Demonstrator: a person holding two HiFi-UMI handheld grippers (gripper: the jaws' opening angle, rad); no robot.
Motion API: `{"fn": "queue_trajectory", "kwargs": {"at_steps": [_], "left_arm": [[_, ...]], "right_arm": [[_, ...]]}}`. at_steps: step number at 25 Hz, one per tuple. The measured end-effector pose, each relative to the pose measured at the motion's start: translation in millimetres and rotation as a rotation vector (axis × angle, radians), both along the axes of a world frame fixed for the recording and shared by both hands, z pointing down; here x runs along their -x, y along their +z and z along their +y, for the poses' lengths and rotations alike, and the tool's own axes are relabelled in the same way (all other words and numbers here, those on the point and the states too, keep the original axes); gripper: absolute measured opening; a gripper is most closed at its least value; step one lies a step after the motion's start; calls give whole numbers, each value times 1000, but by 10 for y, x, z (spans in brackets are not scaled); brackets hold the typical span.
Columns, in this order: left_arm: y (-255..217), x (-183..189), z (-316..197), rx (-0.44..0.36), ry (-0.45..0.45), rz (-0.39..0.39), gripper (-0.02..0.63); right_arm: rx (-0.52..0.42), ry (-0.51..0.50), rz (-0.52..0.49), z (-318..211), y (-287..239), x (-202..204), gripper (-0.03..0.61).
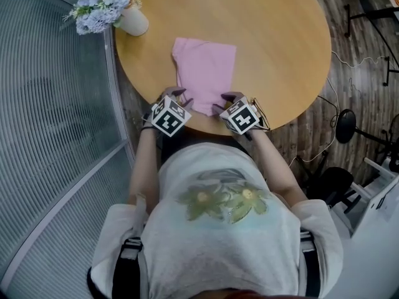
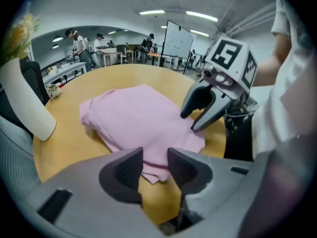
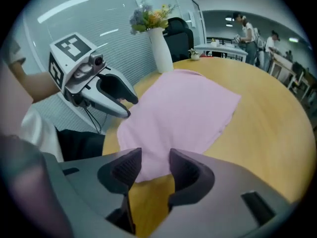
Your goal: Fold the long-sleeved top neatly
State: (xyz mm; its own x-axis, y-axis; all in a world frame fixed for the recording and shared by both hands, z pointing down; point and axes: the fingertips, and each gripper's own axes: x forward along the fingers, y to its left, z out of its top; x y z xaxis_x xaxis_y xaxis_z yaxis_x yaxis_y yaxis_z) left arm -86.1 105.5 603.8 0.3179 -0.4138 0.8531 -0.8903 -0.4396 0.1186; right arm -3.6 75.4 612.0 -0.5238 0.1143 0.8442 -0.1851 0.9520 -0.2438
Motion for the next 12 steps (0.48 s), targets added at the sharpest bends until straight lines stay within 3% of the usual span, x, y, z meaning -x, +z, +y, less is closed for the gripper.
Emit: {"fn": "queue_trajectory", "kwargs": {"at_steps": [2, 5, 9, 12], "left_arm": [[174, -11, -12, 5, -17, -44, 140], [248, -17, -81, -17, -53, -43, 140], [263, -56, -263, -61, -59, -41, 140], [265, -118, -576, -99, -53, -22, 140]], "right_arm": [[-64, -4, 34, -10, 77, 24, 192], [-155, 17, 57, -65, 93, 38, 190], [-289, 103, 79, -231, 109, -9, 189], [-338, 199, 106, -515, 124, -89, 189]]}}
